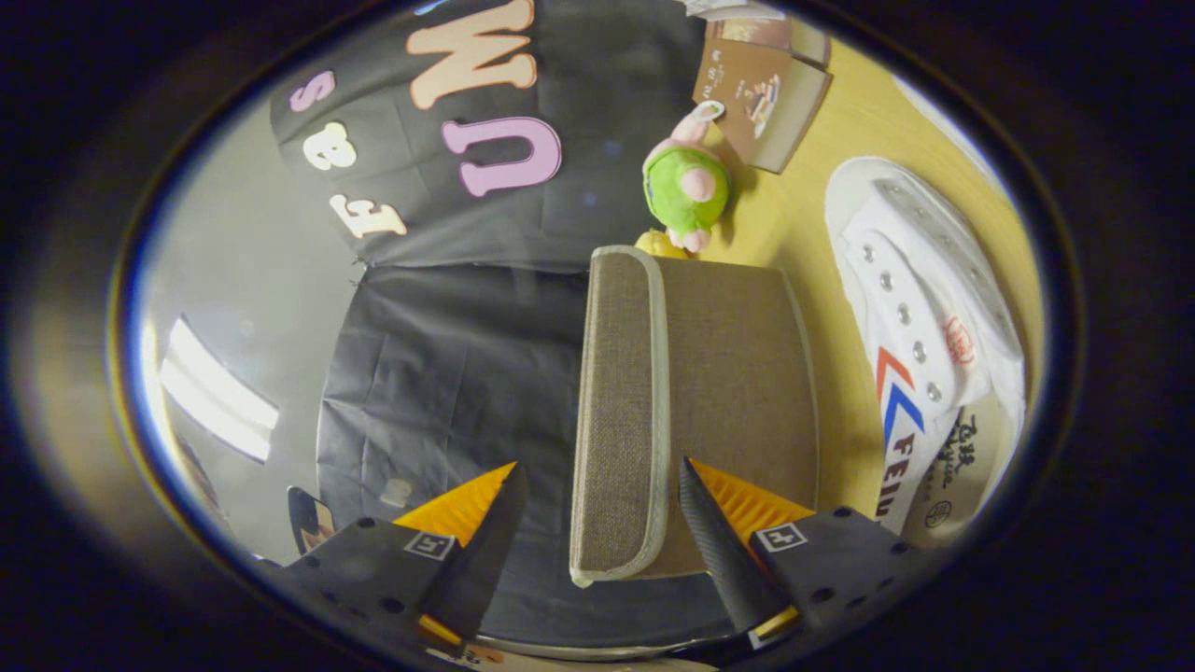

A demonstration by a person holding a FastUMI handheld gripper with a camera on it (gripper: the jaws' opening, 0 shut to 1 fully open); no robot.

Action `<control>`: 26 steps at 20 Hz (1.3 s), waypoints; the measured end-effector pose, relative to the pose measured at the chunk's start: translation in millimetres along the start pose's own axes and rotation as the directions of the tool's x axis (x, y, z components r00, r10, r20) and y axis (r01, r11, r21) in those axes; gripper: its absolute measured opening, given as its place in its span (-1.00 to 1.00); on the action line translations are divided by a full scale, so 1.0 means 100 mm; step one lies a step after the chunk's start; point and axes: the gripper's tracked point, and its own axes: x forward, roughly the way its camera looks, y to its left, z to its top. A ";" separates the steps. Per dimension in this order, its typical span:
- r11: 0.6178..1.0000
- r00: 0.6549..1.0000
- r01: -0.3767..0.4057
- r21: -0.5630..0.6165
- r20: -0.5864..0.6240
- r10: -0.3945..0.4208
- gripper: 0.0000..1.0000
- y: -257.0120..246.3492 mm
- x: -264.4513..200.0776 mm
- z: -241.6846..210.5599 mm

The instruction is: Open the storage box then place both shoes into the box .Put the left shoe in first, then the right shoe, with the right side of both shoes facing outward in a uniform manner.

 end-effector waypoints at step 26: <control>0.992 0.994 -0.103 -0.073 0.021 0.105 0.58 0.97 -0.08 0.01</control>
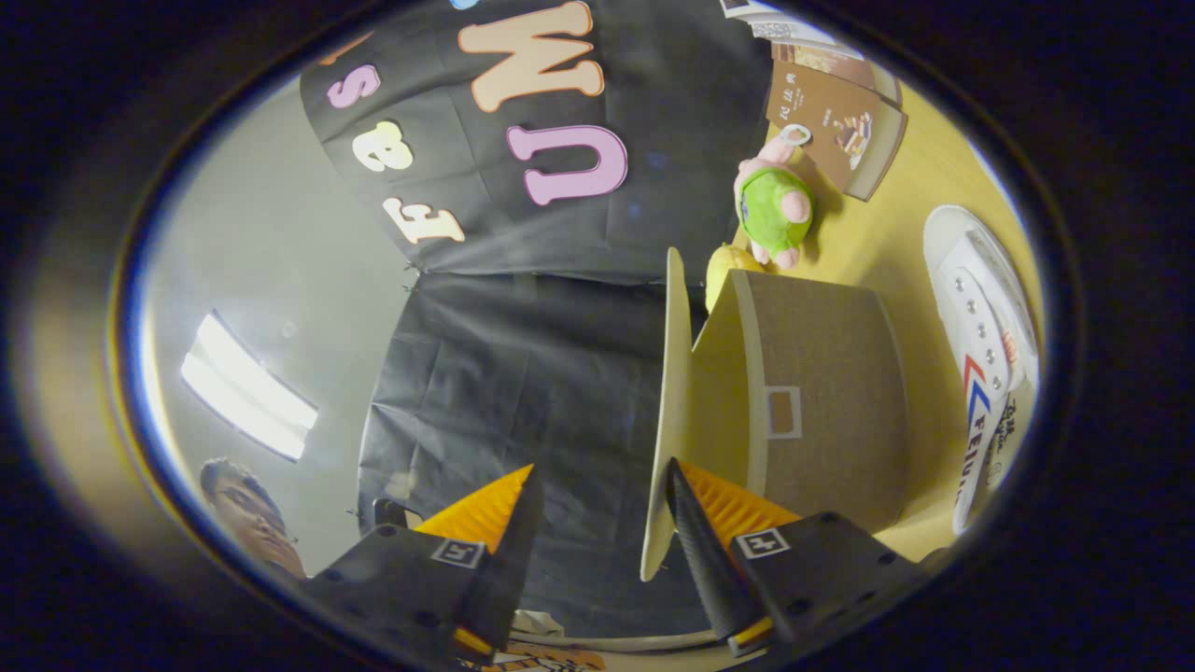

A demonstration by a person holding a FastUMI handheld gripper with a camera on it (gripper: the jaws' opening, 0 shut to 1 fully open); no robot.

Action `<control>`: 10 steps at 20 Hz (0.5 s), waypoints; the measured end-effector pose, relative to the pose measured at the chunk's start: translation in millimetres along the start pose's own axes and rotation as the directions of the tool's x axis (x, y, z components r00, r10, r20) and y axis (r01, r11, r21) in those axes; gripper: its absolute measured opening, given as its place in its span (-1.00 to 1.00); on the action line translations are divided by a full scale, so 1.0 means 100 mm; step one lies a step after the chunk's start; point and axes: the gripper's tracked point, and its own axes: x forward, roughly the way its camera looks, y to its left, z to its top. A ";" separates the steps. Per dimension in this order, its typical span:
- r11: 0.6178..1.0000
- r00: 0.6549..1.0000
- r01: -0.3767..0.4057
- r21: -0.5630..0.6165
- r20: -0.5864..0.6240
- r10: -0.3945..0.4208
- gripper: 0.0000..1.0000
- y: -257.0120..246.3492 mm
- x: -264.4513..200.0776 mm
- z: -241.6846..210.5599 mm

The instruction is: Open the storage box then place both shoes into the box .Put the left shoe in first, then the right shoe, with the right side of both shoes facing outward in a uniform manner.

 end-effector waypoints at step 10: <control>0.970 0.975 0.211 -0.121 -0.048 -0.218 -0.74 -0.31 0.08 -0.22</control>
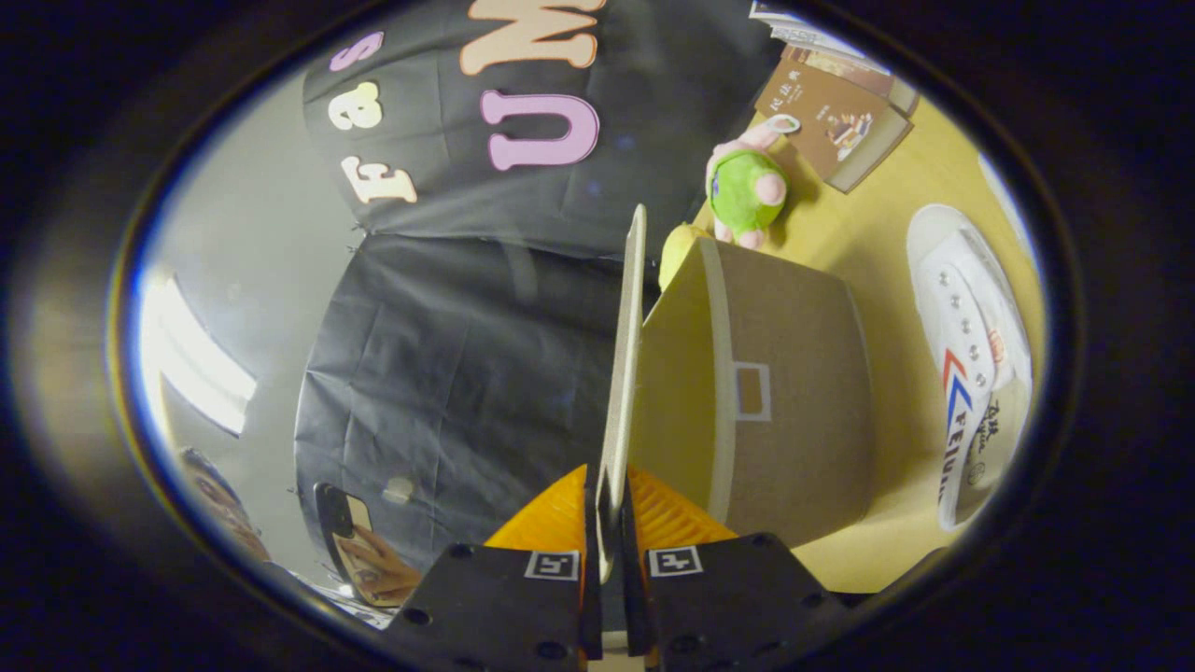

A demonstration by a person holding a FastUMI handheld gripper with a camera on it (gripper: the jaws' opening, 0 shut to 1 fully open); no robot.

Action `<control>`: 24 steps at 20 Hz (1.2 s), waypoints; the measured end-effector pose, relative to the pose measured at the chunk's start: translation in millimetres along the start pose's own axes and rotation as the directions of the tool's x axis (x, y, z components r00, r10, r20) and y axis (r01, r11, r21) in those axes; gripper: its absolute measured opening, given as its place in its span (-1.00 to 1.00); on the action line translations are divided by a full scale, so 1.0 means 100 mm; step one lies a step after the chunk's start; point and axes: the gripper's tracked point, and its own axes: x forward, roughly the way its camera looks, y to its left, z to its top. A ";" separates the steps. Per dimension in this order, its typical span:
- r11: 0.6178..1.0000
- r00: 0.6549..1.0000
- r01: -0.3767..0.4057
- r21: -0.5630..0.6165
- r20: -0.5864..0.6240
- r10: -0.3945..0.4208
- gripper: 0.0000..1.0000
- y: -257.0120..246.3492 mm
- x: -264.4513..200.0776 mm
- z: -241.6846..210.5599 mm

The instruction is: Open the storage box then place both shoes into the box .Put the left shoe in first, then the right shoe, with the right side of both shoes facing outward in a uniform manner.

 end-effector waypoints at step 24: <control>0.949 0.995 0.000 -0.316 -0.094 -0.031 -0.93 1.34 0.98 -0.28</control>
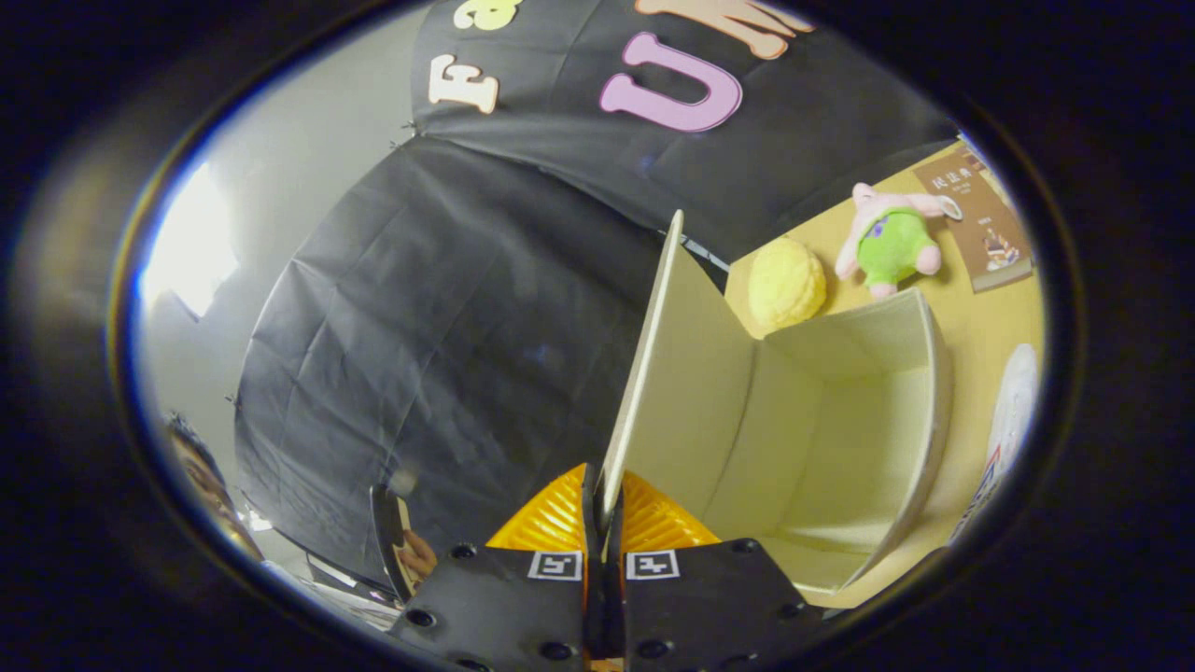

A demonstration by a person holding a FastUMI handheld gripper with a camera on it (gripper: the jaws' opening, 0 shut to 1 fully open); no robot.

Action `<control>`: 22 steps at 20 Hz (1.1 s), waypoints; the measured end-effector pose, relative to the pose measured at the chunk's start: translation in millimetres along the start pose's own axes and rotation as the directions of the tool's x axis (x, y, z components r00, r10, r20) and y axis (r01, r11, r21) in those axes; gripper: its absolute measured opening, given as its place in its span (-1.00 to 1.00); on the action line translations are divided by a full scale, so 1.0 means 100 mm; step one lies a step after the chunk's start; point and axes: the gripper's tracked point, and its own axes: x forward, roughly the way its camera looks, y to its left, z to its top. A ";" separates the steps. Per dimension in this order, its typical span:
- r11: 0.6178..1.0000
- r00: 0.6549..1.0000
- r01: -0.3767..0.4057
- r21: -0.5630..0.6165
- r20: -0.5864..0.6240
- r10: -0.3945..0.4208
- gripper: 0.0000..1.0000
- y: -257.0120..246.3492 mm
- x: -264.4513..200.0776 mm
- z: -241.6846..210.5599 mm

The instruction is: Open the storage box then place both shoes into the box .Put the left shoe in first, then the right shoe, with the right side of both shoes facing outward in a uniform manner.

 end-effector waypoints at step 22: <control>0.963 0.986 -0.035 -0.266 -0.166 -0.010 0.31 0.22 1.46 -0.60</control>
